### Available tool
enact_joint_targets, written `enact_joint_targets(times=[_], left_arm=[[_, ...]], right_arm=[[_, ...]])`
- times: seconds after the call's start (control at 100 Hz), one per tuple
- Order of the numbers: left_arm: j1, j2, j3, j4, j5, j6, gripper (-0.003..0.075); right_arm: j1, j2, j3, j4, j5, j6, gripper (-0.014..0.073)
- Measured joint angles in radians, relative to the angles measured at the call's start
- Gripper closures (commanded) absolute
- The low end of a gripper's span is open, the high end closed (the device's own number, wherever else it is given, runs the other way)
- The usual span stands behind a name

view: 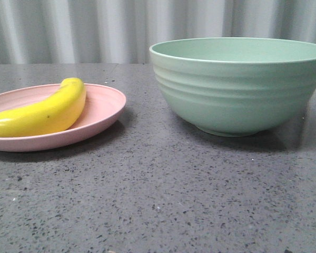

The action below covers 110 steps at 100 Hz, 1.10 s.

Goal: Transfer banana from pink plate to green bowl

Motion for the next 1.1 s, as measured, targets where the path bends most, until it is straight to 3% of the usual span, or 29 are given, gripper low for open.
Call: enact_joint_targets(times=[0.27,0.48,0.74,0.95,1.02,1.1], left_arm=[[0.000,0.000,-0.004,-0.121,-0.103,0.000,0.0741],[0.000,0.002,-0.091,-0.139,-0.066,0.000,0.0741],[0.000,0.152,-0.281,-0.120,-0.037,0.000,0.0741],[0.000,0.316,-0.336,-0.111,-0.084,0.004,0.0736],[0.000,0.361,-0.338,-0.111,-0.095,0.004,0.0687],[0.000,0.405,-0.338,-0.111,-0.105,0.004,0.0552]], right_arm=[[0.000,0.000,-0.002,0.002,-0.011,0.000,0.0662],[0.000,0.011,-0.105,0.003,0.068,0.000,0.0662],[0.000,0.203,-0.301,0.006,0.226,0.000,0.0662],[0.000,0.375,-0.441,0.040,0.334,0.000,0.0662],[0.000,0.408,-0.451,0.068,0.329,0.000,0.0662],[0.000,0.432,-0.451,0.079,0.307,0.000,0.0662]])
